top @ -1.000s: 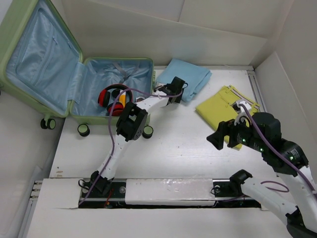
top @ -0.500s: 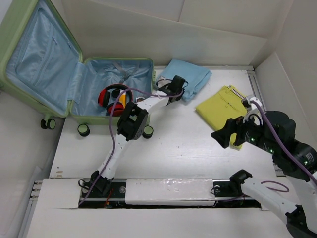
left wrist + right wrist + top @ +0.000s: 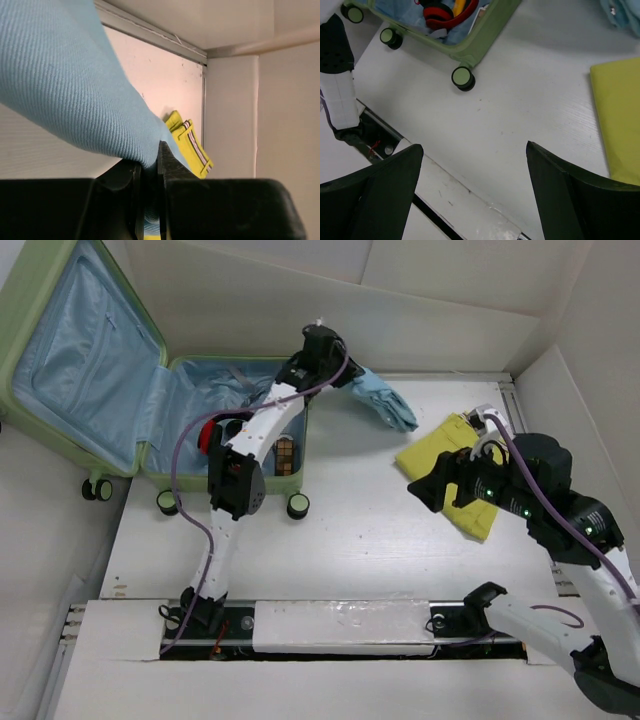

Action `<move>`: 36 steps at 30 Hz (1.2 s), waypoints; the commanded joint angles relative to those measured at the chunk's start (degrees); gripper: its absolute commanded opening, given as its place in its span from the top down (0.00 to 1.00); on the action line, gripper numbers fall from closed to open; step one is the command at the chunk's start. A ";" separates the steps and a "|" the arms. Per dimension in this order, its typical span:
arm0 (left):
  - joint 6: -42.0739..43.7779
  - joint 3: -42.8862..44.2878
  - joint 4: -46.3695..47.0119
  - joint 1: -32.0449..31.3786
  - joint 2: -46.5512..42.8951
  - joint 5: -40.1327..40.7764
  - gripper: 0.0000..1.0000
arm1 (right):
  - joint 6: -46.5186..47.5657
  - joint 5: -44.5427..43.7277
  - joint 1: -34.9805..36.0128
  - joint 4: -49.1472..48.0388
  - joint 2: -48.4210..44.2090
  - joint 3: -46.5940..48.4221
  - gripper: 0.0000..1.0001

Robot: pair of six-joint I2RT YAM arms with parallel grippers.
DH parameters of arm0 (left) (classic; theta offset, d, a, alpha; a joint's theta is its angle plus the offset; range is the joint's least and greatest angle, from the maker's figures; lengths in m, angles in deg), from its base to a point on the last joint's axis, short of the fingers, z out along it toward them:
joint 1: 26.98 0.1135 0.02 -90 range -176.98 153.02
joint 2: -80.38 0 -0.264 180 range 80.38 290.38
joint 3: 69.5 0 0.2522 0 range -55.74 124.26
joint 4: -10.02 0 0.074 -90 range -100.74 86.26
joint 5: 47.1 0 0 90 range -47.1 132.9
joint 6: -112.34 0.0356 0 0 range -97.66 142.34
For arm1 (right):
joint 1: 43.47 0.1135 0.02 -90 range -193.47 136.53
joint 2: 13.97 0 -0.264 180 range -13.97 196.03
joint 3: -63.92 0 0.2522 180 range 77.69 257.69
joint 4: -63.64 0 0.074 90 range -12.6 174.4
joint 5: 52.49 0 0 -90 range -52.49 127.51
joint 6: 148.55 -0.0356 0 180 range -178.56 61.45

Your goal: Pack the luggage

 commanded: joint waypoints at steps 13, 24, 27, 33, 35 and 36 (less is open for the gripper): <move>16.09 -24.85 3.48 32.34 -29.49 -16.10 1.00 | -1.41 3.50 0.59 -8.08 5.22 2.09 0.12; 21.45 -41.12 3.15 46.43 -33.10 -16.82 1.00 | -1.94 0.68 0.59 -9.14 6.28 0.43 0.12; 21.46 -45.32 2.52 47.05 -35.48 -11.11 1.00 | -1.94 -0.54 0.59 -9.75 6.28 -0.98 0.12; 18.82 -49.30 5.49 46.53 -43.55 -7.86 0.19 | -2.46 -2.74 0.59 -9.75 6.81 -2.48 0.05; 18.29 -49.83 7.26 42.42 -49.85 -5.74 0.07 | -2.46 -4.58 0.59 -8.35 6.81 -2.48 0.01; 19.42 -49.83 8.05 39.95 -51.64 -2.95 0.03 | -2.46 -5.29 0.59 -8.35 6.81 -1.87 0.01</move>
